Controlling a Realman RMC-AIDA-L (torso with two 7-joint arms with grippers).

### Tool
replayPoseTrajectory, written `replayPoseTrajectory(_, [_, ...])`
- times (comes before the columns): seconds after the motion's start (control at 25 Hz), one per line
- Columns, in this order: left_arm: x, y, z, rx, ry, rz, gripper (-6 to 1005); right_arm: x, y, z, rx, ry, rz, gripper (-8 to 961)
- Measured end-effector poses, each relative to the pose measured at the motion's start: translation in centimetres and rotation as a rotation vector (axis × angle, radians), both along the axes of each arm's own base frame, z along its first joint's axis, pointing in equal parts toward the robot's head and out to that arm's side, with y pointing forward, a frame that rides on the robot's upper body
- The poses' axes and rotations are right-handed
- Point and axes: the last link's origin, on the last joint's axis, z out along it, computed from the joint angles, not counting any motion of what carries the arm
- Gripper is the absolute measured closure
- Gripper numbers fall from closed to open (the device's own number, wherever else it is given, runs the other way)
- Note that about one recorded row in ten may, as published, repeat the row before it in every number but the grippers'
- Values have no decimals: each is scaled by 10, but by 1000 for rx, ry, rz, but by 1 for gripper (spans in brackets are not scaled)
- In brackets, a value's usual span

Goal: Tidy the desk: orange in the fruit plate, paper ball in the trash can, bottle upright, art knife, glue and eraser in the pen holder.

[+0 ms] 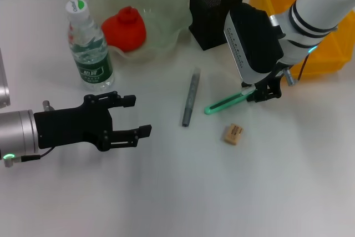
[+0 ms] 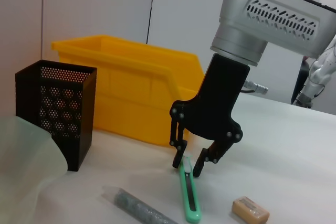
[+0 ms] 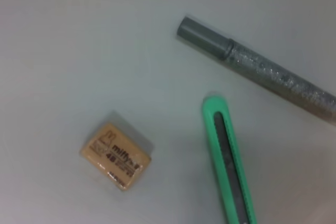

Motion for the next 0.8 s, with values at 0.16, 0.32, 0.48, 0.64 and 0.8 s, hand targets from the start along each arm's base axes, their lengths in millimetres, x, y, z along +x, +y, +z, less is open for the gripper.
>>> replayPoseTrajectory(0.16, [0,0,0,0,0,-1,186,0,0,0,-1,-1,-1,664])
replayPoseTrajectory(0.32, [0,1,0,1,1,-1,186,-1,0,1,-4,-2,-1,677])
replayPoseTrajectory(0.48, [0,1,1,5,0,1,186,-3,1,1,-3,-2,2,684])
replayPoseTrajectory(0.64, [0,1,2,9,-2,4,187,-3,1,0,-4,-3,1,693])
replayPoseTrajectory(0.8, [0,1,2,9,-2,5,187,-1,1,0,-3,-4,-1,702])
